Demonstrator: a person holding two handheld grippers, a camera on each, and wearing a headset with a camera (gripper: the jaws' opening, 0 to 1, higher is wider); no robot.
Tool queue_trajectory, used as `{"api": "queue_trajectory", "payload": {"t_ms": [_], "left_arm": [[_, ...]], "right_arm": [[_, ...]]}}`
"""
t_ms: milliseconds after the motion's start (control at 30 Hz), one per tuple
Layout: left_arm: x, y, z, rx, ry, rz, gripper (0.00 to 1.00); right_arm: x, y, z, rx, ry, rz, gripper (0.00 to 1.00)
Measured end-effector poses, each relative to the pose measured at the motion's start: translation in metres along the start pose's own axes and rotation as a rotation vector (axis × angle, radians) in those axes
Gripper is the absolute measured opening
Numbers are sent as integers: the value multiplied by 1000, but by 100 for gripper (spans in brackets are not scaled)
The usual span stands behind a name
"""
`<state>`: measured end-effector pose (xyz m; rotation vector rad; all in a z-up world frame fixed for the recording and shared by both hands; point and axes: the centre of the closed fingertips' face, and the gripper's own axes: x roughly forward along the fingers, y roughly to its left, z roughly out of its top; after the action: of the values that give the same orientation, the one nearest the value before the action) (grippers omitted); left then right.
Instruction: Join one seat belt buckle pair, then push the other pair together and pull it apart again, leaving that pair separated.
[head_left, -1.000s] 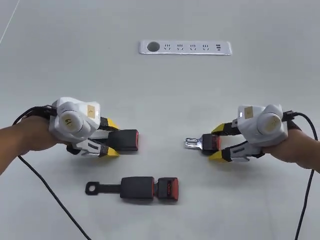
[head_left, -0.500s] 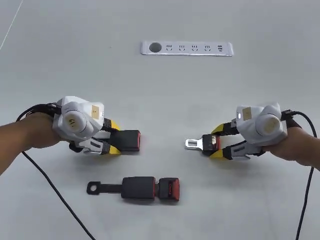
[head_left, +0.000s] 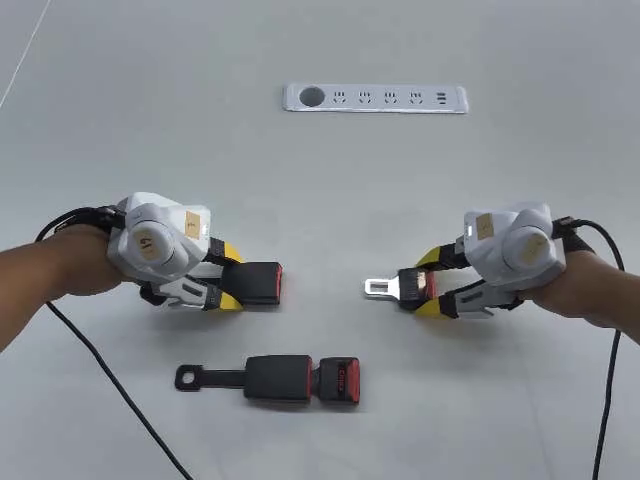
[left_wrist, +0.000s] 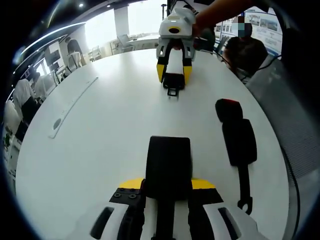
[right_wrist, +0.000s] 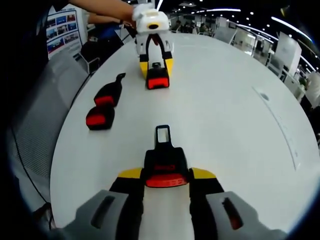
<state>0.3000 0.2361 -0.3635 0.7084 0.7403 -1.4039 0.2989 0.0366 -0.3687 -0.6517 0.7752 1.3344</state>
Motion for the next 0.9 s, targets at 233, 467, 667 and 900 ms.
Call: {"api": "queue_trajectory", "payload": {"t_ms": [233,467,667,900], "left_arm": [[1,2,0,0,3,-2,34],[2,3,-1,-1,7,-4,34],[3,4,0,-3,14,-4,34],[4,5,0,-6,21,-4,34]], "right_arm": [[12,4,15,-12,-23,10,36],[21,4,27,-5,-45,18,35],[29,3,37,10,-71,19,35],[39,4,49,13,-98,25,35]]}}
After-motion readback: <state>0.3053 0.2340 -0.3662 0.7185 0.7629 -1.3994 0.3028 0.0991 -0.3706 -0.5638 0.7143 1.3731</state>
